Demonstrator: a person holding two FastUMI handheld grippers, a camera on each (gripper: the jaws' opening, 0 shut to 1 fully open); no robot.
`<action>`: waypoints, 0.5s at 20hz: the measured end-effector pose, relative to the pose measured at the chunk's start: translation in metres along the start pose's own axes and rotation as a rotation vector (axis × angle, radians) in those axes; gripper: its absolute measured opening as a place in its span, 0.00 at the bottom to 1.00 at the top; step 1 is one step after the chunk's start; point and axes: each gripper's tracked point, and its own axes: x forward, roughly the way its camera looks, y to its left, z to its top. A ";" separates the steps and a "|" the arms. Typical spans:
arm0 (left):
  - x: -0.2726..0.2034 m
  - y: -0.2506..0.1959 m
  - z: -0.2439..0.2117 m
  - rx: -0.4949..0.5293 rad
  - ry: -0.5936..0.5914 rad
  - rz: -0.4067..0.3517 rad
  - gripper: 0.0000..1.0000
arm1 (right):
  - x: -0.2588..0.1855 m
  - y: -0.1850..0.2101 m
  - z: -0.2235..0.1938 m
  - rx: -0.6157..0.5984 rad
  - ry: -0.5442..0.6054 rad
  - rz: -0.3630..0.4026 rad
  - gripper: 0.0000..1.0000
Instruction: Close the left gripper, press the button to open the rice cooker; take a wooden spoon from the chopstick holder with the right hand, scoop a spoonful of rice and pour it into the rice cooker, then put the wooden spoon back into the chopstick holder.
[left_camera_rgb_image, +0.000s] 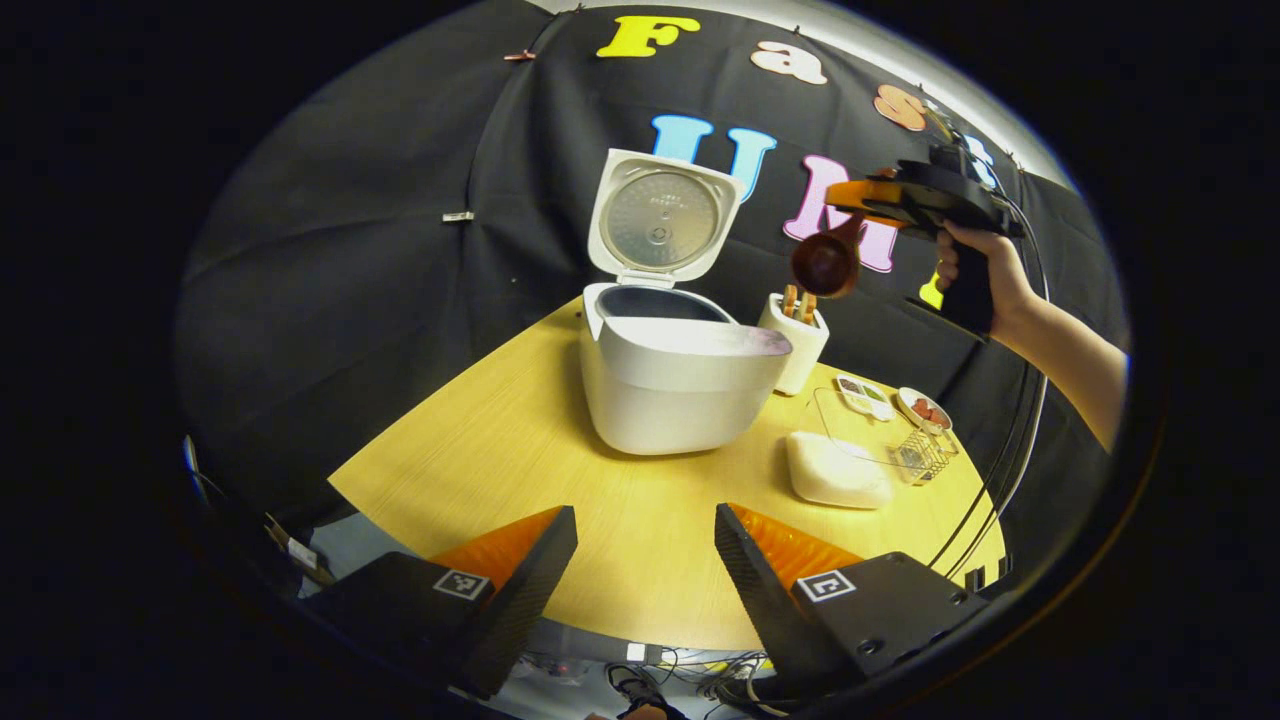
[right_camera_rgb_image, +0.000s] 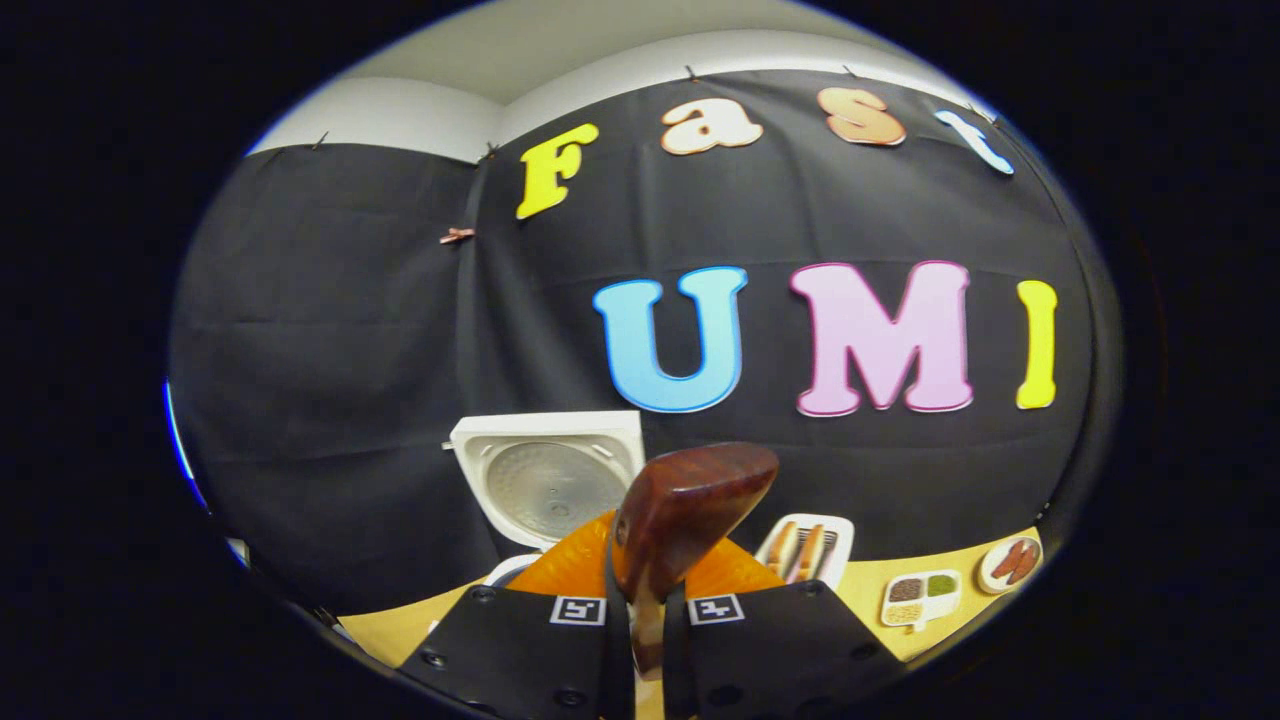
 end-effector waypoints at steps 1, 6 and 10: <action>-0.002 -0.004 0.006 0.012 -0.008 -0.006 0.96 | -0.014 -0.021 0.007 0.018 -0.006 -0.041 0.15; -0.002 -0.025 0.027 0.060 -0.038 -0.020 0.96 | -0.071 -0.132 0.007 0.007 -0.003 -0.242 0.15; 0.000 -0.044 0.031 0.061 -0.033 -0.012 0.95 | -0.110 -0.197 0.001 0.050 0.013 -0.338 0.15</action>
